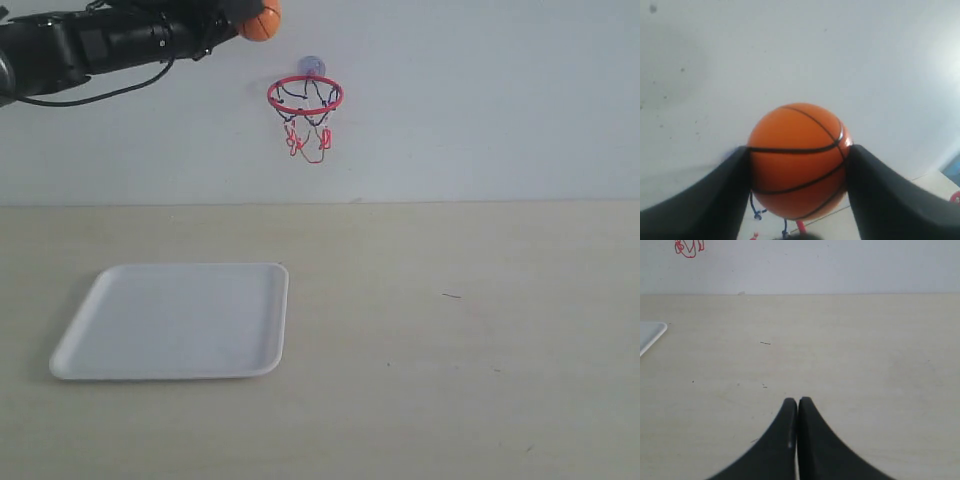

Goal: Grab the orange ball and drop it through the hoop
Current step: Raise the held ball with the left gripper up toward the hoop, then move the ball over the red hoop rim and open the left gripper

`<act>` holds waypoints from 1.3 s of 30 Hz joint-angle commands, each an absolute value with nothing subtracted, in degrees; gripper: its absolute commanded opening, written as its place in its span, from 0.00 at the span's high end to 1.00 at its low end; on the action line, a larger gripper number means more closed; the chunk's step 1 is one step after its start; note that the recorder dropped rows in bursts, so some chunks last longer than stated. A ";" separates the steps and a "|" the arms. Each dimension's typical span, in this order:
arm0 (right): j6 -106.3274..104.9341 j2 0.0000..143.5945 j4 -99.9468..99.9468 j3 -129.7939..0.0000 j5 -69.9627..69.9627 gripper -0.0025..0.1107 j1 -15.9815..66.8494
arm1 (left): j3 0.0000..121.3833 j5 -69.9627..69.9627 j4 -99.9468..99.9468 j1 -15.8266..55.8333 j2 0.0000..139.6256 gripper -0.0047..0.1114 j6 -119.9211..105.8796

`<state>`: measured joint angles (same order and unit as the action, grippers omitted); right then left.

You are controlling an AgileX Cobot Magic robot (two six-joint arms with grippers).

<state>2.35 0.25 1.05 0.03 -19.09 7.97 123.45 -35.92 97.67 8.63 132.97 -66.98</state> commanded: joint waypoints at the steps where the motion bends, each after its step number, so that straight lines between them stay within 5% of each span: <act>1: 2.51 0.00 0.98 0.00 -18.87 0.98 8.02 | 127.97 -38.22 88.31 8.55 134.53 0.92 -67.71; 21: 2.51 0.00 0.98 0.00 -18.87 0.98 8.02 | 131.59 -48.86 86.52 8.65 139.42 0.92 -82.54; 39: 2.51 0.00 0.98 0.00 -18.87 0.98 8.02 | 131.59 -26.75 99.45 10.51 139.42 0.92 -99.75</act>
<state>2.35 0.25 1.05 0.03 -19.09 7.97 131.15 -29.56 96.49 10.36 139.68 -99.69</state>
